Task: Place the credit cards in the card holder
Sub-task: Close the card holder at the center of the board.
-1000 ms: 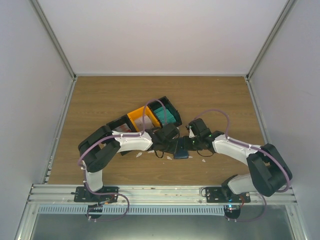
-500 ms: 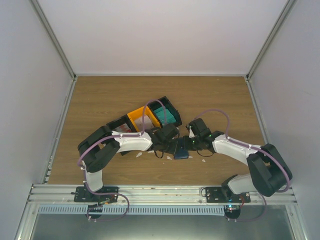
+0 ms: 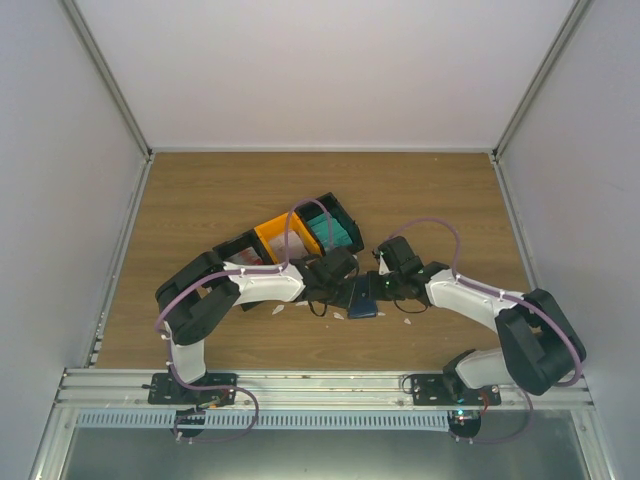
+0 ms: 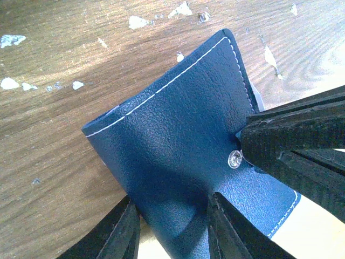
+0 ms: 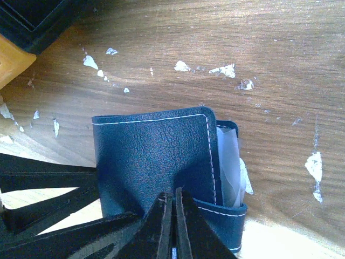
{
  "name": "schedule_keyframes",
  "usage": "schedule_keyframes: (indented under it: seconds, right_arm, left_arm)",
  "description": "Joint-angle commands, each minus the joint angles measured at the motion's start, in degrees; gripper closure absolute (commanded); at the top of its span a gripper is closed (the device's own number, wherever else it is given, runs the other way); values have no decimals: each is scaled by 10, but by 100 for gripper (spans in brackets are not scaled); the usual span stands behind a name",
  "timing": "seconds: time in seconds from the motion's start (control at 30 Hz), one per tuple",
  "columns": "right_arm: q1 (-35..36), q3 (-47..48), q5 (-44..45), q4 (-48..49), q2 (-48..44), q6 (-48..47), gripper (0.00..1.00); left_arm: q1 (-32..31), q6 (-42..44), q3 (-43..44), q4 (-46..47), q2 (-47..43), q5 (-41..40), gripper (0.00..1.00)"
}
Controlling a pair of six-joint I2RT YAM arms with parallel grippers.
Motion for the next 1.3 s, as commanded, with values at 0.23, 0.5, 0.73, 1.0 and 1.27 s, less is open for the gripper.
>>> schedule_keyframes:
  seconds: [0.23, 0.5, 0.73, 1.0, 1.27]
  right_arm:
    - [35, 41, 75, -40, 42, -5, 100]
    - [77, 70, 117, -73, 81, 7, 100]
    - [105, 78, 164, -99, 102, 10, 99]
    - [123, 93, 195, -126, 92, 2, 100]
    - [126, 92, 192, -127, 68, -5, 100]
  left_arm:
    - [-1, 1, -21, 0, -31, 23, 67]
    - [19, -24, -39, 7, -66, 15, 68]
    - [33, -38, -57, 14, -89, 7, 68]
    - [39, -56, -66, 34, -76, 17, 61]
    - [47, -69, -57, 63, -39, 20, 59]
